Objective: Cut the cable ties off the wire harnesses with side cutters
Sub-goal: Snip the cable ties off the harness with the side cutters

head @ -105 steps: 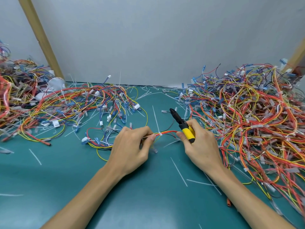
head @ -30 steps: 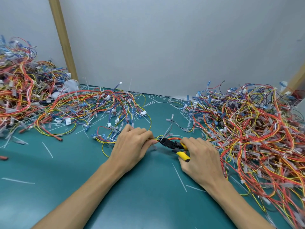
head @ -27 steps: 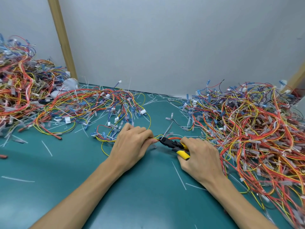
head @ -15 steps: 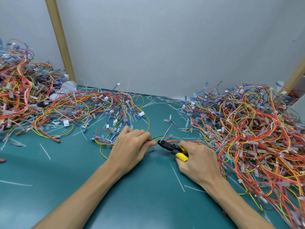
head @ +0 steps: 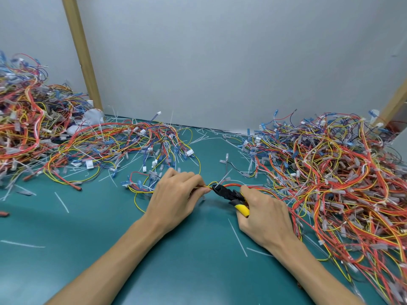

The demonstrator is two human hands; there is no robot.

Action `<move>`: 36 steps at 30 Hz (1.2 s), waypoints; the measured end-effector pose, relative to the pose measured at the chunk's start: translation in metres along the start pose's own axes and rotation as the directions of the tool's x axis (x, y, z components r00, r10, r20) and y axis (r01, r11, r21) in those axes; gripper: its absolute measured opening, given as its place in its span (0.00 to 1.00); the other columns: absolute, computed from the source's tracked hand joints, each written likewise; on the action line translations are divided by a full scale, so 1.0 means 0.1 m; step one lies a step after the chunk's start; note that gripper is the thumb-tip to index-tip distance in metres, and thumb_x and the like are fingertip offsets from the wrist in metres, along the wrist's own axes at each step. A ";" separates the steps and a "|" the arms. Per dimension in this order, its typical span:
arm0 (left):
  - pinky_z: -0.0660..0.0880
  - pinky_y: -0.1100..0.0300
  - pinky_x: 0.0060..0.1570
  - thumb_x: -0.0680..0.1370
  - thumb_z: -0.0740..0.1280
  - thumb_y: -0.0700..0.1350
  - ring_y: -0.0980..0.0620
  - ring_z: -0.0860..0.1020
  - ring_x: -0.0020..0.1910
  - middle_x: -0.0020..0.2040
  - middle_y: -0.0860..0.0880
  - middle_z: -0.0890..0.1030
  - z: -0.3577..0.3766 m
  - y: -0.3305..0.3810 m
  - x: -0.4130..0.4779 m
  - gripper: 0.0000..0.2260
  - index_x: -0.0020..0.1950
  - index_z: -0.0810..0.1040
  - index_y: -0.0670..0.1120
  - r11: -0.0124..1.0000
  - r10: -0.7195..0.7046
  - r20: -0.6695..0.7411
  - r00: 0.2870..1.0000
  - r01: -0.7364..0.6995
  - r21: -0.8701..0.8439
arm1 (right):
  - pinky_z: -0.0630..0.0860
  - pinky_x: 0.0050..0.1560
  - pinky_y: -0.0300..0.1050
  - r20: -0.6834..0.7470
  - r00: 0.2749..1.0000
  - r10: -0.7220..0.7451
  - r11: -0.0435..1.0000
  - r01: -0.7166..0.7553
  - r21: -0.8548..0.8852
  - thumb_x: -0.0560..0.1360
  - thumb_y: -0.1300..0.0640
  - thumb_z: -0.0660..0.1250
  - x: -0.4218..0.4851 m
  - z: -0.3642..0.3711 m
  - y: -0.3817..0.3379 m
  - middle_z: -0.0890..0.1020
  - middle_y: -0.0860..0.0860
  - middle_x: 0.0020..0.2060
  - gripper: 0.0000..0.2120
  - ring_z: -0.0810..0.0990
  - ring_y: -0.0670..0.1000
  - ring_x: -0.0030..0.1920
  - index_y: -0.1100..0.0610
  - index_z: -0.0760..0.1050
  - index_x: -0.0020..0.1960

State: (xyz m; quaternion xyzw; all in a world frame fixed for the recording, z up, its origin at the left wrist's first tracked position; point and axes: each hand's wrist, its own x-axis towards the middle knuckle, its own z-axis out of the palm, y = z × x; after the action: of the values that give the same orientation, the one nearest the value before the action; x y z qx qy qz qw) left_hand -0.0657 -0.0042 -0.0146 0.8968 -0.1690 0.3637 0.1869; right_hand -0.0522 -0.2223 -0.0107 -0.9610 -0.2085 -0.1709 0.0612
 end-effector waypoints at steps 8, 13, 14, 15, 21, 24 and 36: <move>0.66 0.56 0.40 0.77 0.67 0.52 0.51 0.68 0.33 0.35 0.55 0.79 0.02 -0.01 -0.01 0.09 0.40 0.78 0.48 1.000 0.019 -0.002 1.000 -0.019 0.020 | 0.62 0.33 0.48 0.031 1.000 0.004 1.000 -0.005 0.029 0.73 0.47 0.62 0.01 0.02 0.02 0.75 0.48 0.36 0.10 0.76 0.57 0.39 0.49 0.61 0.45; 0.66 0.56 0.40 0.77 0.67 0.51 0.53 0.65 0.35 0.35 0.55 0.79 0.01 0.00 0.00 0.09 0.40 0.78 0.48 1.000 0.015 -0.022 1.000 -0.015 0.024 | 0.62 0.32 0.47 0.000 1.000 -0.007 1.000 0.007 0.007 0.71 0.48 0.65 0.01 0.00 0.02 0.72 0.48 0.35 0.10 0.75 0.57 0.38 0.51 0.67 0.46; 0.66 0.57 0.40 0.77 0.67 0.51 0.53 0.66 0.35 0.35 0.55 0.79 0.02 0.00 0.00 0.09 0.40 0.78 0.48 1.000 0.018 -0.022 1.000 -0.017 0.024 | 0.62 0.31 0.47 -0.010 1.000 -0.014 1.000 0.014 0.004 0.71 0.48 0.65 0.01 0.00 0.02 0.72 0.48 0.34 0.10 0.75 0.57 0.37 0.51 0.67 0.45; 0.66 0.57 0.40 0.77 0.67 0.52 0.53 0.67 0.34 0.35 0.55 0.79 0.02 0.00 -0.01 0.09 0.40 0.78 0.48 0.999 0.021 -0.021 1.000 -0.020 0.025 | 0.62 0.31 0.47 -0.017 1.000 -0.019 1.000 0.019 0.003 0.71 0.49 0.66 0.01 0.01 0.02 0.72 0.48 0.33 0.10 0.74 0.57 0.36 0.51 0.66 0.44; 0.66 0.56 0.40 0.77 0.67 0.52 0.51 0.68 0.32 0.36 0.55 0.79 0.04 -0.01 -0.01 0.09 0.40 0.78 0.48 0.999 0.025 -0.013 1.000 -0.025 0.030 | 0.61 0.31 0.48 0.010 1.000 -0.003 1.000 0.003 -0.024 0.70 0.48 0.63 0.01 0.03 0.04 0.74 0.48 0.34 0.10 0.75 0.57 0.37 0.49 0.62 0.44; 0.66 0.57 0.40 0.76 0.68 0.51 0.50 0.68 0.32 0.35 0.55 0.79 0.03 -0.01 -0.01 0.09 0.40 0.78 0.48 0.999 0.020 -0.018 1.000 -0.020 0.030 | 0.60 0.31 0.47 0.008 1.000 0.005 1.000 -0.005 -0.017 0.69 0.50 0.63 0.01 0.03 0.04 0.73 0.48 0.34 0.10 0.76 0.57 0.37 0.49 0.63 0.44; 0.66 0.56 0.40 0.77 0.67 0.50 0.49 0.73 0.34 0.34 0.53 0.77 -0.01 0.00 0.01 0.10 0.39 0.78 0.47 0.996 0.057 0.004 0.998 -0.057 0.066 | 0.71 0.41 0.50 -0.058 0.998 -0.015 0.996 0.010 -0.090 0.66 0.52 0.72 0.03 0.04 0.02 0.75 0.51 0.39 0.19 0.74 0.56 0.41 0.56 0.75 0.55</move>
State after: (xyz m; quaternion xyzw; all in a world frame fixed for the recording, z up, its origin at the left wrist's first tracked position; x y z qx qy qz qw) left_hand -0.0660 -0.0041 -0.0131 0.8977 -0.1827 0.3733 0.1463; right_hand -0.0474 -0.2220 -0.0135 -0.9561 -0.2047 -0.2084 0.0230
